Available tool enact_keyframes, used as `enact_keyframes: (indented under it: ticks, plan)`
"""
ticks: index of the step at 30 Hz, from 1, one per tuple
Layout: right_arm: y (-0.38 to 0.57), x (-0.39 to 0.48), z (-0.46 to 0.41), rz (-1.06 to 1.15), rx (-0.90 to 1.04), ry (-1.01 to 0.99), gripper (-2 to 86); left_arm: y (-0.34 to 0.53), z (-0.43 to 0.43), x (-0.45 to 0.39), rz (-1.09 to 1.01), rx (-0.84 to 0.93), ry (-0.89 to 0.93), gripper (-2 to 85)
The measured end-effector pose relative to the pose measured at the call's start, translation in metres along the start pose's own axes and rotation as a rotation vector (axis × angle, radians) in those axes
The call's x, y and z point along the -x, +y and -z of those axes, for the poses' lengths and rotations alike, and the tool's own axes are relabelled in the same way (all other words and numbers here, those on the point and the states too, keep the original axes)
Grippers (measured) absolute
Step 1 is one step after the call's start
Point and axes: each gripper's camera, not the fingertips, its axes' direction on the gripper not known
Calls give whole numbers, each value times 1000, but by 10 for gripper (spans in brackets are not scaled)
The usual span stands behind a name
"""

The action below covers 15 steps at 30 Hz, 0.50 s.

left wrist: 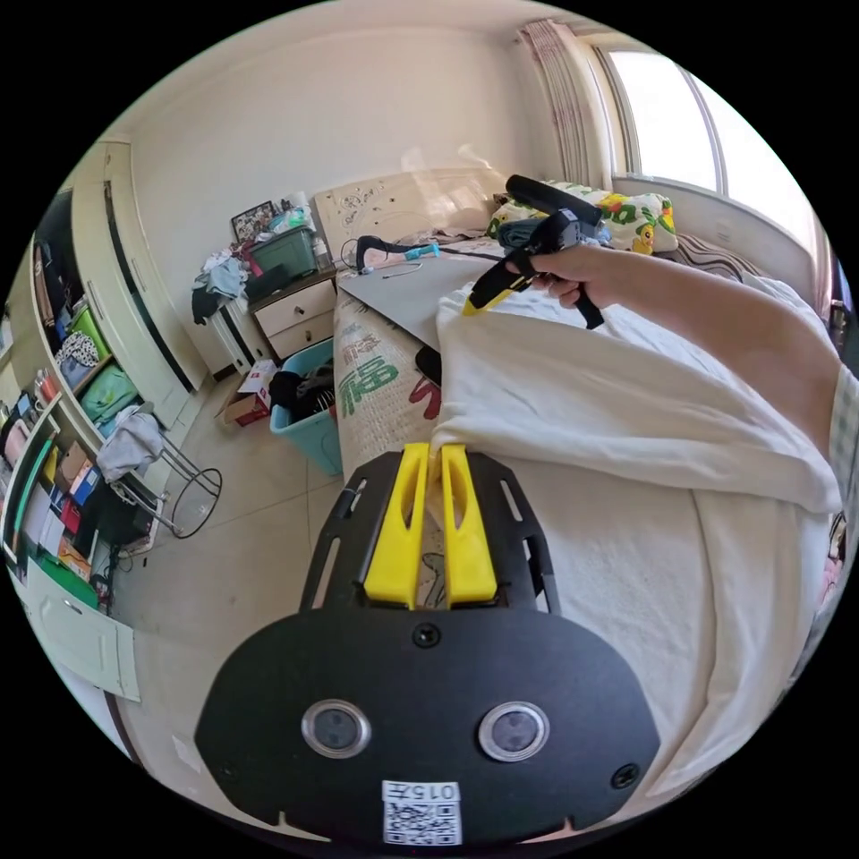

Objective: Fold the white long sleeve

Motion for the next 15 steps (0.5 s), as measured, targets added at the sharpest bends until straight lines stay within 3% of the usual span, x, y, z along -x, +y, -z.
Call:
enact_keyframes:
  ticks: [3,8,11,15]
  plan:
    - [-7,11,-11,9,0,97,14,1,2,9,39,-10,20,7]
    - [22,32,37,34,-74,-22,59,-3,-2,11,32,32,28,8]
    - [87,61,102,163,-68,-16,64,-6,-2,16,41,41,56,8]
    - [243,102,183,264,-11,114,75,-9,0,22,53,44,87,9]
